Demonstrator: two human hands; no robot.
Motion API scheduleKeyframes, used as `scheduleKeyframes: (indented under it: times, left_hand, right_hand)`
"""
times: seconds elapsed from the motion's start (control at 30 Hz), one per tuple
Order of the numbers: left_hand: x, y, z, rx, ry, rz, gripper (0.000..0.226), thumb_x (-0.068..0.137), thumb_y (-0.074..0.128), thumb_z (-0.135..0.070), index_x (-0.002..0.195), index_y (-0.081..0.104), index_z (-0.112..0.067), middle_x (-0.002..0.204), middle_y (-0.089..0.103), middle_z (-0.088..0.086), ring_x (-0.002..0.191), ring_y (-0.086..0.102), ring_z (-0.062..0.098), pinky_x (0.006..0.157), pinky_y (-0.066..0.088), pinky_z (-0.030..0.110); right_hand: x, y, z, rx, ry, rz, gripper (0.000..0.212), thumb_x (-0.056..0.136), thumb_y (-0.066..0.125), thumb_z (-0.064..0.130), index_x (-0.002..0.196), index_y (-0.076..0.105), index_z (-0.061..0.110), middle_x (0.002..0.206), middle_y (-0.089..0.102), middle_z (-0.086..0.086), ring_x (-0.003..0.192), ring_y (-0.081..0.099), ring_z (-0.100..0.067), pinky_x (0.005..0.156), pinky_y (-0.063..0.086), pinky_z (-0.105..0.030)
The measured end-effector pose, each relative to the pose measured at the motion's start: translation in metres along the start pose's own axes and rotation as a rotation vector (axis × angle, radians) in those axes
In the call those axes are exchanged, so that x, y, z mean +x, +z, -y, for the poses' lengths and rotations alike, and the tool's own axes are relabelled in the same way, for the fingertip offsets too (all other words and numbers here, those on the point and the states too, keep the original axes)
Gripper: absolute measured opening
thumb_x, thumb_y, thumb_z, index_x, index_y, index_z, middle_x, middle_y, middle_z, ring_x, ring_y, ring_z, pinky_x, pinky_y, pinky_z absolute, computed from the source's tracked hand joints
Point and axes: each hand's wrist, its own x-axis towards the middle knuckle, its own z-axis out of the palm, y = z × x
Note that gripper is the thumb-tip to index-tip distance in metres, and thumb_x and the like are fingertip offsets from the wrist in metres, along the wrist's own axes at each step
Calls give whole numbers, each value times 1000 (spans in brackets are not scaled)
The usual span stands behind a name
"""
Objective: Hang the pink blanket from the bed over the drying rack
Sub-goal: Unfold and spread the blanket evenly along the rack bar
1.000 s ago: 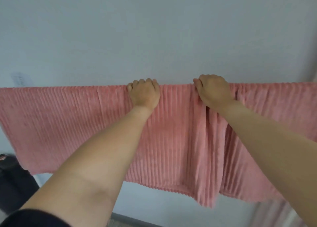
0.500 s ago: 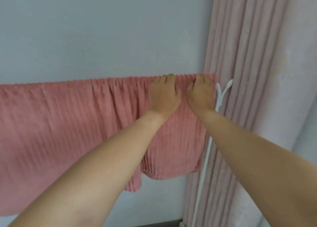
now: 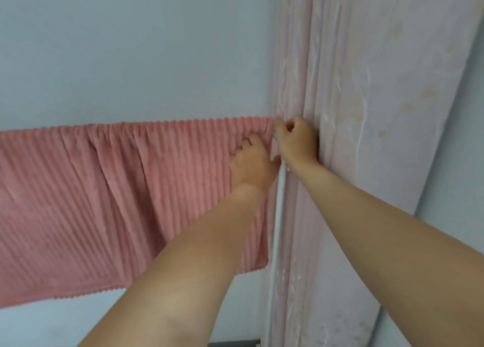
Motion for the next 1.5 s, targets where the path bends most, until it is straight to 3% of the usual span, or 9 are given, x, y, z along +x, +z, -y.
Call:
scheduleKeyframes:
  times: [0.1, 0.3, 0.43, 0.57, 0.67, 0.97, 1.1, 1.37, 1.5]
  left_hand:
    - [8, 2, 7, -8, 12, -20, 19, 90, 58, -24, 99, 58, -8, 91, 71, 12, 80, 69, 36, 61, 43, 37]
    - [11, 5, 15, -171, 147, -102, 30, 92, 44, -29, 94, 64, -7, 86, 70, 13, 75, 65, 36, 57, 46, 38]
    - [9, 6, -6, -383, 378, -60, 28, 82, 47, -23, 93, 64, -4, 85, 66, 14, 74, 63, 35, 59, 51, 42]
    - [-7, 11, -22, -446, 519, 76, 21, 86, 58, -14, 97, 66, 2, 85, 65, 21, 73, 63, 38, 60, 51, 40]
    - [-19, 21, -3, -394, 446, 41, 40, 80, 36, -29, 91, 62, -1, 84, 66, 19, 69, 61, 36, 56, 46, 37]
    - [-42, 11, 75, -309, 192, 9, 14, 81, 54, -19, 80, 57, -6, 79, 66, 18, 67, 62, 39, 54, 43, 40]
    - [-65, 7, 109, -211, 117, 28, 23, 77, 47, -20, 84, 61, -4, 84, 66, 20, 76, 63, 39, 62, 46, 39]
    - [18, -57, 46, -215, 316, -390, 38, 80, 53, -9, 115, 66, -4, 117, 61, 17, 110, 56, 37, 99, 42, 48]
    - [55, -73, 26, 18, 332, 37, 39, 97, 41, -28, 125, 60, -9, 119, 65, 13, 115, 57, 36, 114, 28, 52]
  right_hand:
    - [10, 8, 7, -142, -17, 28, 41, 90, 57, 52, 84, 64, 13, 85, 70, -6, 81, 62, -27, 64, 38, -29]
    - [18, 11, 23, -194, -61, 59, 10, 95, 54, 20, 91, 60, 12, 100, 65, -9, 93, 62, -31, 68, 38, -29]
    - [17, -12, 27, -465, -175, -117, 24, 93, 38, -3, 108, 55, 3, 105, 65, -18, 95, 63, -36, 68, 41, -35]
    - [15, -29, 11, -814, -404, -8, 24, 95, 36, -5, 114, 50, 2, 106, 63, -23, 93, 64, -38, 65, 35, -37]
    - [6, -23, 2, -900, -439, -22, 24, 92, 43, 1, 116, 51, 2, 112, 57, -24, 98, 59, -39, 77, 44, -43]
    - [-65, 47, -4, -548, -368, -295, 34, 70, 58, 3, 104, 58, -3, 101, 58, -26, 97, 54, -43, 102, 35, -50]
    - [-95, 56, -22, -456, -303, -237, 35, 68, 64, 1, 101, 54, -3, 103, 56, -28, 98, 55, -45, 93, 40, -47]
    - [-27, 24, 29, -390, -321, -298, 36, 84, 42, 4, 114, 61, 3, 114, 60, -17, 106, 54, -36, 91, 43, -42]
    - [-2, 7, 30, -702, -281, -9, 22, 92, 49, 9, 107, 64, 4, 114, 62, -19, 112, 52, -37, 97, 37, -42]
